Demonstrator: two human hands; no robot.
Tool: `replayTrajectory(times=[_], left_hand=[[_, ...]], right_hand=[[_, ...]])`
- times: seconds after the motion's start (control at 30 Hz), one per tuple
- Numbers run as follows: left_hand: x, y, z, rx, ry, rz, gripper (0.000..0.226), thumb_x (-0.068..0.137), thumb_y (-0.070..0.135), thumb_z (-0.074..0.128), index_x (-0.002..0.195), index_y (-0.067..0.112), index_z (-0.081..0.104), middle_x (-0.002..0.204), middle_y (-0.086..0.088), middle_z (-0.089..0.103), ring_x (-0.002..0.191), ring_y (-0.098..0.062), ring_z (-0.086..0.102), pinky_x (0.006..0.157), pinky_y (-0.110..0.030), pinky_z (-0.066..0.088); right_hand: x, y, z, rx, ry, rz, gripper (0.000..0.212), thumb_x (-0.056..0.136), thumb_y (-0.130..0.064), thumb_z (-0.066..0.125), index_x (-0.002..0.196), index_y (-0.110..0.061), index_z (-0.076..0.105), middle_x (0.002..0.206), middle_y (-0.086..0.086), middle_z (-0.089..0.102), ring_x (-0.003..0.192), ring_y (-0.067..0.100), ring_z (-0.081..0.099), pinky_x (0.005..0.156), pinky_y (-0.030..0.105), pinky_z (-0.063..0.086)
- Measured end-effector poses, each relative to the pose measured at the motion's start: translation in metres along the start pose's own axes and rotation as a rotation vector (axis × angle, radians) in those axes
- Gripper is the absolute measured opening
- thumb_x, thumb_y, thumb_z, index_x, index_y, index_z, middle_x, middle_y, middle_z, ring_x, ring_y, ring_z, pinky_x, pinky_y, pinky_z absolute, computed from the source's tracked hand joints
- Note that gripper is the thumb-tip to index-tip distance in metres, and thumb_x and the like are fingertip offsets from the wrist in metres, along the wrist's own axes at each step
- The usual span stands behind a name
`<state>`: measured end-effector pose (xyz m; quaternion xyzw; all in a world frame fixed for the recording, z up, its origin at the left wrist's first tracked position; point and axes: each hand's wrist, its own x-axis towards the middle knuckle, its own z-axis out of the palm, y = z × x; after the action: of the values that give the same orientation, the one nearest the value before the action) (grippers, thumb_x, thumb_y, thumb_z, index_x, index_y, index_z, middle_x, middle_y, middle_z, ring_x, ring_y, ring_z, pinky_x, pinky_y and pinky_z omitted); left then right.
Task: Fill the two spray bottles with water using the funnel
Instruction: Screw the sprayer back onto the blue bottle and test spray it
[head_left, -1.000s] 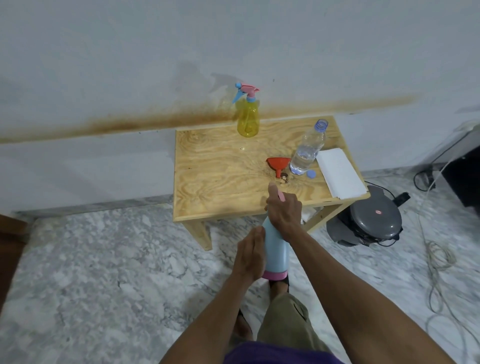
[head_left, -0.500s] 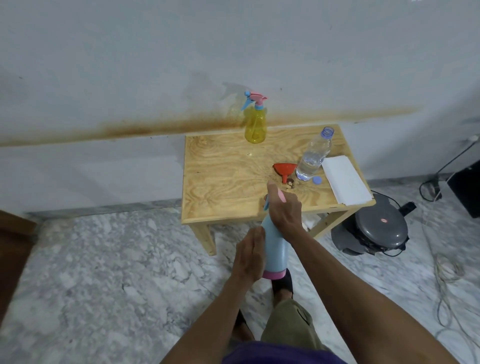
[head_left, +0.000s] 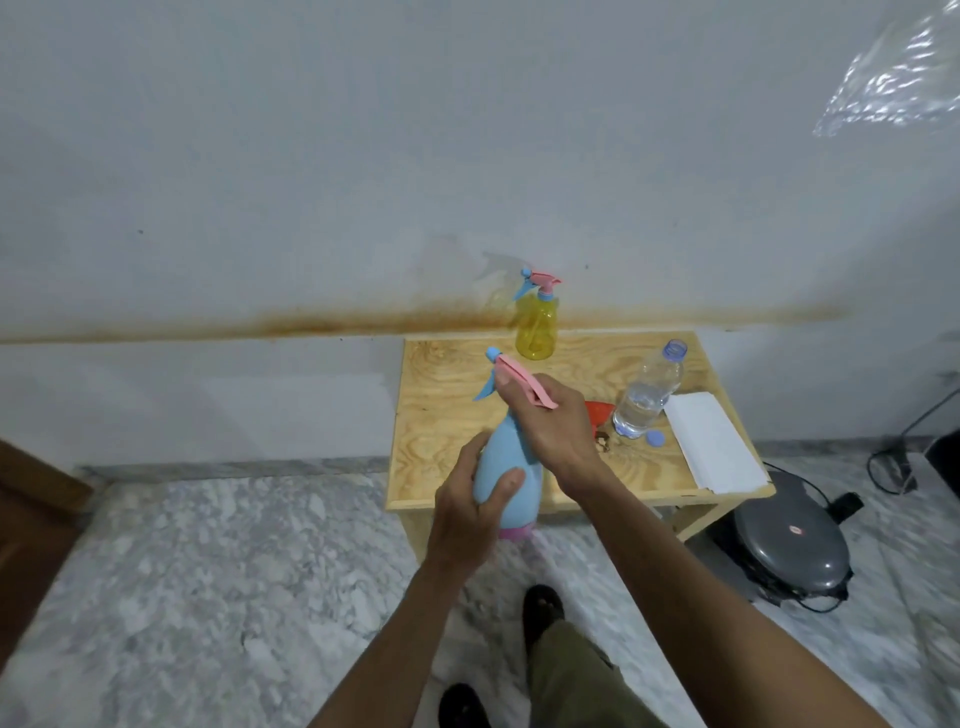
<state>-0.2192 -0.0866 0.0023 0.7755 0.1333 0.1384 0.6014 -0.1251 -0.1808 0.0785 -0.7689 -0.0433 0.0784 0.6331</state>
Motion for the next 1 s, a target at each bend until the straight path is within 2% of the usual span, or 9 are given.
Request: replayTrajectory(times=[0.23, 0.33, 0.43, 0.53, 0.67, 0.73, 0.83, 0.9, 1.0], left_hand=[[0.041, -0.008, 0.005, 0.053, 0.087, 0.022, 0.062, 0.084, 0.063, 0.059, 0.137, 0.032, 0.05, 0.129, 0.012, 0.062, 0.113, -0.009, 0.063, 0.087, -0.041, 0.057], [0.062, -0.02, 0.013, 0.065, 0.115, -0.013, 0.06, 0.082, 0.065, 0.061, 0.135, 0.042, 0.048, 0.127, 0.011, 0.063, 0.111, -0.008, 0.063, 0.087, -0.039, 0.058], [0.091, -0.032, 0.02, 0.093, 0.126, -0.051, 0.068, 0.081, 0.071, 0.061, 0.138, 0.036, 0.046, 0.129, 0.009, 0.063, 0.111, -0.01, 0.064, 0.085, -0.041, 0.059], [0.133, -0.036, 0.024, 0.118, 0.122, -0.084, 0.07, 0.081, 0.069, 0.062, 0.141, 0.035, 0.045, 0.13, 0.013, 0.061, 0.112, -0.007, 0.063, 0.085, -0.034, 0.059], [0.194, -0.038, 0.026, 0.125, 0.146, -0.181, 0.068, 0.076, 0.069, 0.065, 0.135, 0.039, 0.047, 0.12, 0.014, 0.064, 0.105, -0.004, 0.064, 0.078, -0.026, 0.057], [0.222, -0.044, 0.029, 0.095, 0.173, -0.236, 0.065, 0.075, 0.063, 0.07, 0.132, 0.036, 0.051, 0.116, 0.013, 0.067, 0.102, -0.003, 0.065, 0.078, -0.034, 0.059], [0.258, -0.056, 0.033, 0.029, 0.212, -0.296, 0.054, 0.078, 0.037, 0.077, 0.127, 0.03, 0.055, 0.111, 0.01, 0.069, 0.096, -0.009, 0.068, 0.082, -0.04, 0.06], [0.278, -0.063, 0.035, 0.052, 0.226, -0.329, 0.051, 0.082, 0.021, 0.077, 0.128, 0.028, 0.055, 0.109, 0.011, 0.07, 0.096, -0.004, 0.068, 0.086, -0.028, 0.055], [0.307, -0.071, 0.033, 0.179, 0.23, -0.333, 0.04, 0.087, 0.012, 0.071, 0.124, 0.022, 0.059, 0.101, 0.013, 0.068, 0.086, 0.009, 0.065, 0.077, -0.013, 0.052]], right_hand=[[0.032, 0.012, -0.003, 0.004, 0.044, -0.093, 0.024, 0.076, -0.035, 0.085, 0.092, -0.021, 0.073, 0.077, -0.01, 0.071, 0.07, 0.005, 0.062, 0.064, 0.024, 0.051], [0.059, 0.02, -0.001, -0.125, 0.021, -0.143, 0.02, 0.08, -0.031, 0.082, 0.092, -0.019, 0.072, 0.071, -0.013, 0.065, 0.063, 0.002, 0.055, 0.061, 0.022, 0.045], [0.096, 0.026, 0.003, -0.235, -0.05, -0.143, 0.018, 0.083, -0.03, 0.079, 0.092, -0.017, 0.07, 0.074, -0.013, 0.065, 0.064, -0.001, 0.055, 0.059, 0.016, 0.041], [0.139, 0.03, 0.013, -0.23, -0.062, -0.141, 0.016, 0.084, -0.026, 0.078, 0.096, -0.019, 0.07, 0.082, -0.012, 0.069, 0.073, -0.003, 0.062, 0.063, 0.01, 0.047], [0.195, 0.034, 0.032, -0.161, -0.085, -0.121, 0.016, 0.085, -0.018, 0.076, 0.098, -0.019, 0.068, 0.087, -0.009, 0.069, 0.084, -0.003, 0.064, 0.071, 0.015, 0.053], [0.221, 0.037, 0.042, -0.161, -0.1, -0.13, 0.015, 0.085, -0.016, 0.075, 0.098, -0.02, 0.068, 0.088, -0.008, 0.069, 0.084, 0.002, 0.064, 0.073, 0.02, 0.054], [0.256, 0.044, 0.057, -0.206, -0.144, -0.134, 0.016, 0.085, -0.015, 0.074, 0.099, -0.019, 0.067, 0.087, -0.009, 0.065, 0.08, 0.008, 0.06, 0.075, 0.028, 0.053], [0.275, 0.05, 0.065, -0.23, -0.177, -0.119, 0.015, 0.085, -0.015, 0.074, 0.098, -0.018, 0.066, 0.088, -0.005, 0.066, 0.08, 0.014, 0.062, 0.076, 0.034, 0.054], [0.298, 0.059, 0.078, -0.246, -0.195, -0.126, 0.015, 0.083, -0.011, 0.074, 0.094, -0.016, 0.065, 0.085, 0.001, 0.067, 0.078, 0.02, 0.062, 0.076, 0.041, 0.054]])
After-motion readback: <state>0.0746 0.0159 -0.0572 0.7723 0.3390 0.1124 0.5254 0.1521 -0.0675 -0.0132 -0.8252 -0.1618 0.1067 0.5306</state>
